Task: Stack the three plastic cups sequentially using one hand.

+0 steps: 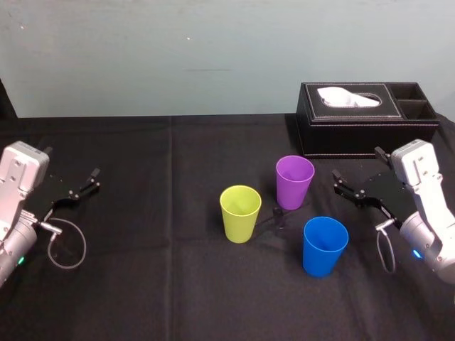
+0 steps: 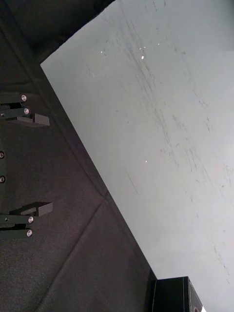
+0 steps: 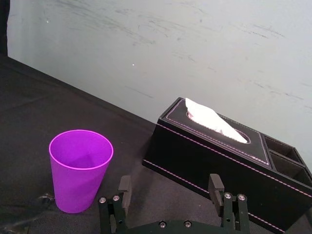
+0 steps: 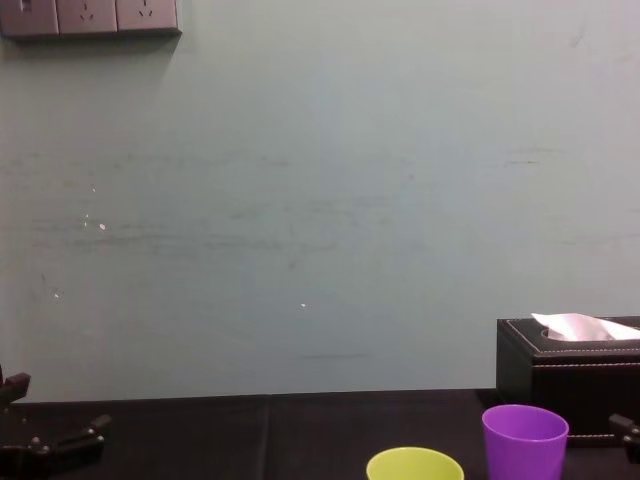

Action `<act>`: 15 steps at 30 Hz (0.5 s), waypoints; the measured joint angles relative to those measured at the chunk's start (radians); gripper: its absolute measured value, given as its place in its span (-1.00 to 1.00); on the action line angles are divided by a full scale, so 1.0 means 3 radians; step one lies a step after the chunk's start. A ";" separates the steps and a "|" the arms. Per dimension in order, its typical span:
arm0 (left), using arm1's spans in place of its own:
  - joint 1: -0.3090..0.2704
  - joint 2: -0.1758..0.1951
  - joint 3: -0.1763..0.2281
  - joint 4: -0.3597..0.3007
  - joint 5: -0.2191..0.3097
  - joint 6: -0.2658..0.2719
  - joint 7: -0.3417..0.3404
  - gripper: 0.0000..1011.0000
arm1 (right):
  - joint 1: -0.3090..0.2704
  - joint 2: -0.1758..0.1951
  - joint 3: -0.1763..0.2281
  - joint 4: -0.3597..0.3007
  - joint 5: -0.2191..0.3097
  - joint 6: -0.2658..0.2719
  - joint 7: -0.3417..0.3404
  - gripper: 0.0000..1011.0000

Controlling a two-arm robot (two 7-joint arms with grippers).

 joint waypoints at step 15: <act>0.0000 0.0000 0.0000 0.0000 0.0000 0.0000 0.0000 1.00 | 0.0000 0.0000 0.0000 0.0000 0.0000 0.0000 0.0000 0.98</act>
